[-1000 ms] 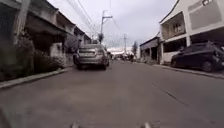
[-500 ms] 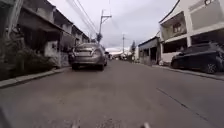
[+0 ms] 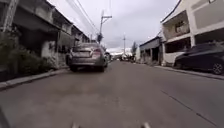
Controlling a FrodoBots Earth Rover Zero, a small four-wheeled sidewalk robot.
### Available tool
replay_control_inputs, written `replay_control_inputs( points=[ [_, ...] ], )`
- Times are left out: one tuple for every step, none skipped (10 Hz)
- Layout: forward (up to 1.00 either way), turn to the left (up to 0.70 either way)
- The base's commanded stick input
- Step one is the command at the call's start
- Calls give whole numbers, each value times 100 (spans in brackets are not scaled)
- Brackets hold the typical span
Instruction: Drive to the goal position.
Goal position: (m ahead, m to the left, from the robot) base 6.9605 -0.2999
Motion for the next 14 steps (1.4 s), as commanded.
replay_control_inputs(
  points=[
    [70,0],
    [70,0],
    [70,0],
    [70,0],
    [70,0],
    [70,0],
    [70,0],
    [70,0],
    [70,0],
    [70,0],
    [70,-22],
    [70,-35],
    [70,-29],
    [70,-19]
  ],
)
